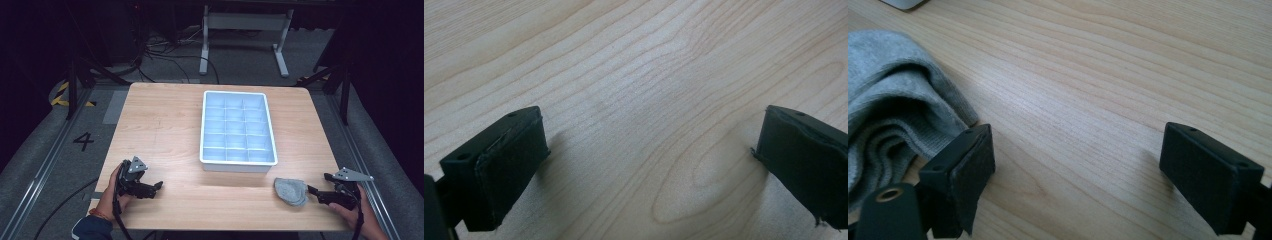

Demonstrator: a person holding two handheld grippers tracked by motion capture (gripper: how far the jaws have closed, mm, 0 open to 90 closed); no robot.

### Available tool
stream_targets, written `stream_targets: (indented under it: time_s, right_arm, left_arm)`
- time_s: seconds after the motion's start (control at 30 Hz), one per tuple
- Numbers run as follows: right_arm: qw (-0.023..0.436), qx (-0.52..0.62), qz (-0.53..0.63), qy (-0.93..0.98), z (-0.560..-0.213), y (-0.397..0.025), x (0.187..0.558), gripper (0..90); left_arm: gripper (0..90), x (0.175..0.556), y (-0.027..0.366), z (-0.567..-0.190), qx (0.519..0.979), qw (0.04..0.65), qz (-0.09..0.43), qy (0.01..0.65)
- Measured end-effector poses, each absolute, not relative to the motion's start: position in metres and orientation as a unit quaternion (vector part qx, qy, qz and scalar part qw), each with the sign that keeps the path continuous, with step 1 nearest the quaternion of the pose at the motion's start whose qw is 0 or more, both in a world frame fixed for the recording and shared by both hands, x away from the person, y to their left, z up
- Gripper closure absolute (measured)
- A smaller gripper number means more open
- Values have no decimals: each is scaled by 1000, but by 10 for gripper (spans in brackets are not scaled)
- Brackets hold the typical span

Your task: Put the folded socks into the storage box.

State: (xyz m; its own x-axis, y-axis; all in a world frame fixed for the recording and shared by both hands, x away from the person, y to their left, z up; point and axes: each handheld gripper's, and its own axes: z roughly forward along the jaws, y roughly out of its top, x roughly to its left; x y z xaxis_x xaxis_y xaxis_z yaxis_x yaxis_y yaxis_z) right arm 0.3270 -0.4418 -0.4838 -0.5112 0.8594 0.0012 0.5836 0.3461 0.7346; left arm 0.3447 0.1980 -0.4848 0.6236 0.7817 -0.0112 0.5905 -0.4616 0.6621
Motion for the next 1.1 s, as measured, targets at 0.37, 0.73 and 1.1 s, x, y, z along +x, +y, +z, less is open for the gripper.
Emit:
stream_targets:
  time_s: [0.37, 0.73, 1.1]
  right_arm:
    - [198, 456, 347, 795, -483, -442, 327, 150]
    - [183, 424, 358, 812, -473, -446, 322, 211]
    - [191, 382, 390, 816, -444, -433, 313, 210]
  left_arm:
    - [3, 343, 200, -485, 844, 322, 144, 404]
    - [3, 340, 202, -485, 849, 323, 143, 394]
    - [4, 340, 202, -485, 849, 322, 143, 394]
